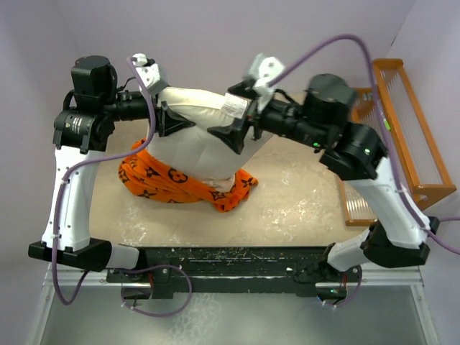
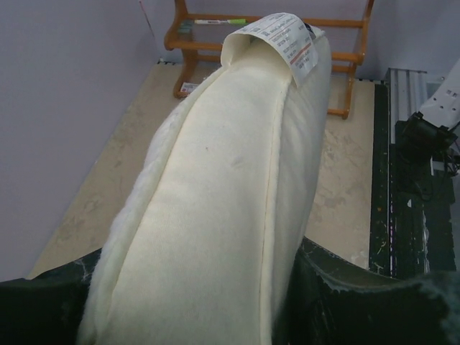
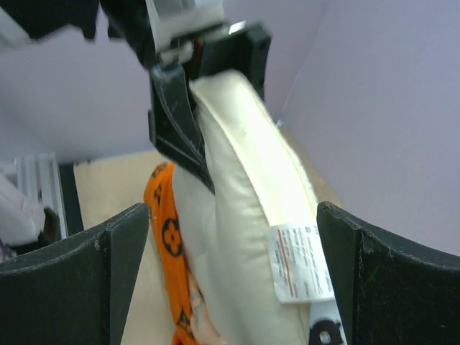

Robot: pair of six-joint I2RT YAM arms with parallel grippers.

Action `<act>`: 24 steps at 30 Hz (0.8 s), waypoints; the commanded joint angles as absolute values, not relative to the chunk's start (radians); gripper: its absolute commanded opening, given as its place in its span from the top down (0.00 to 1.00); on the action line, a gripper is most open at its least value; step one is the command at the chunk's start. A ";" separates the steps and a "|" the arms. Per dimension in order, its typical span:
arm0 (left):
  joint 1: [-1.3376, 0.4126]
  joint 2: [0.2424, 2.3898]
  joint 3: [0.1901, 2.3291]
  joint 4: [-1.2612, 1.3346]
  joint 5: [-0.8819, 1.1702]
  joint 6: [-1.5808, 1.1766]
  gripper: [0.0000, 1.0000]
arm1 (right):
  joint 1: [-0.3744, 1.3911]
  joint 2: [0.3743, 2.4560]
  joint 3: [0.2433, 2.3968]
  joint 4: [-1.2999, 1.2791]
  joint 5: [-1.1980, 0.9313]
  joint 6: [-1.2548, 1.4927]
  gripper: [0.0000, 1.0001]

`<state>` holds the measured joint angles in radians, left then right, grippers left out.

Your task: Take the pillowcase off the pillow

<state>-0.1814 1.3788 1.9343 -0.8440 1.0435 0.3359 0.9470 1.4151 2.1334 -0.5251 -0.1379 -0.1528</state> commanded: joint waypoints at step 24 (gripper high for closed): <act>-0.343 1.364 1.999 -1.134 1.017 0.641 1.00 | 0.849 1.462 2.098 -0.673 -0.320 -0.353 0.00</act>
